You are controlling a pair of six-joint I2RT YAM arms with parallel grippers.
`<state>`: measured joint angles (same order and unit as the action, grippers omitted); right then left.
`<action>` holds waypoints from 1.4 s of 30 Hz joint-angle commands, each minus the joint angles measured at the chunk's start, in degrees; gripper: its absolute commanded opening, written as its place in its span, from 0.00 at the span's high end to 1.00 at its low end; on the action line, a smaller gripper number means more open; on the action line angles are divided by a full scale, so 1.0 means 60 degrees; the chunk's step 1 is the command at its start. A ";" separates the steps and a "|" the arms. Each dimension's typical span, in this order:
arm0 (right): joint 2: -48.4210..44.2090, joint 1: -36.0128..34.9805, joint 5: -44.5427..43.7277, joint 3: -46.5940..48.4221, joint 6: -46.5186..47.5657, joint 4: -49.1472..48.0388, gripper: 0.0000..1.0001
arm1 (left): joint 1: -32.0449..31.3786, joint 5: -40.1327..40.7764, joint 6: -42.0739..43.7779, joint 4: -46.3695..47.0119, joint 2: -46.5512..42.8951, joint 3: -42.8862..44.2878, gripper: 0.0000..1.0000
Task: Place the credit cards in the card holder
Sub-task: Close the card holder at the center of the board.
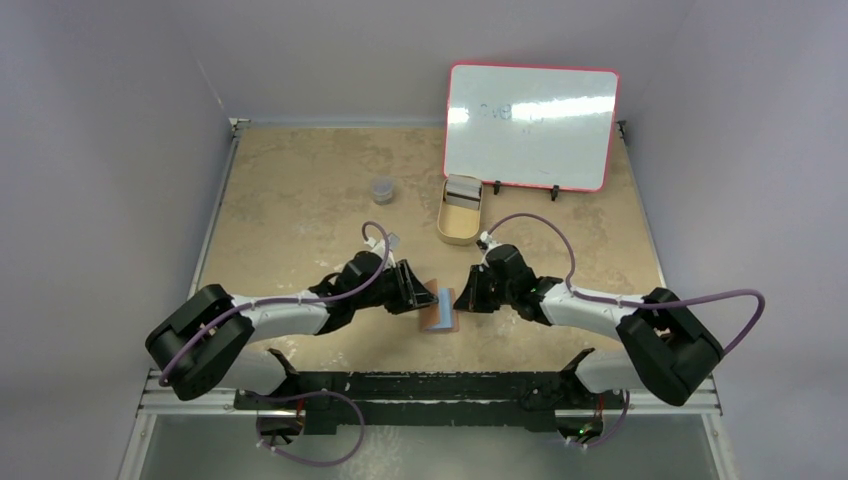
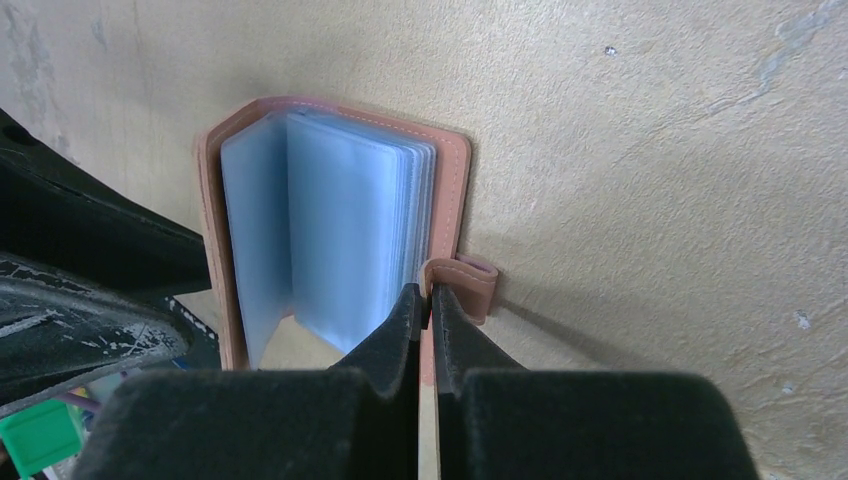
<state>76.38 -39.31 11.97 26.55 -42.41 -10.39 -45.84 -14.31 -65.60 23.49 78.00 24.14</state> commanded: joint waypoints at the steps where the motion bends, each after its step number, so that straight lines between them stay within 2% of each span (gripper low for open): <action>1: -0.0151 0.0004 0.0060 0.0001 -0.0042 -0.0019 1.00 | -0.0048 0.0410 0.0492 -0.0271 0.0031 0.0464 0.67; 12: -0.0052 0.0004 0.0049 0.0051 -0.0055 -0.0021 0.98 | -0.0046 0.0419 0.0841 -0.0624 0.0520 0.0990 0.65; 21: -0.0169 0.0004 -0.0075 0.0014 -0.0076 0.0135 0.98 | -0.0046 0.0304 0.0834 -0.0790 0.0329 0.1195 0.65; 24: -0.0151 0.0004 -0.0061 0.0022 -0.0089 0.0135 0.97 | -0.0049 0.0642 0.0816 -0.0887 0.0148 0.1056 0.65; 27: -0.0207 -0.0004 -0.0074 -0.0025 -0.0094 0.0168 0.97 | -0.0049 0.1007 0.1113 -0.1553 0.0115 0.1223 0.71; 30: -0.0373 0.0004 -0.0130 0.0005 -0.0087 0.0314 0.96 | -0.0050 0.1391 0.1405 -0.2190 0.0173 0.1492 0.81; 34: -0.0657 0.0004 -0.0170 0.0035 -0.0085 0.0506 0.89 | -0.0049 0.1482 0.1619 -0.2382 0.0459 0.1782 0.90; 37: -0.0778 0.0004 -0.0241 0.0065 -0.0157 0.0542 0.82 | -0.0063 0.1077 0.1737 -0.2193 0.0786 0.1945 0.92; 42: -0.1105 0.0003 -0.0338 0.0109 -0.0206 0.0847 0.81 | -0.0141 0.0894 0.1866 -0.2227 0.1213 0.2153 0.92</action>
<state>72.31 -39.31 11.29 26.55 -42.89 -7.31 -45.95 -7.60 -56.64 9.34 83.90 34.59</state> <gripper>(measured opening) 0.191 0.084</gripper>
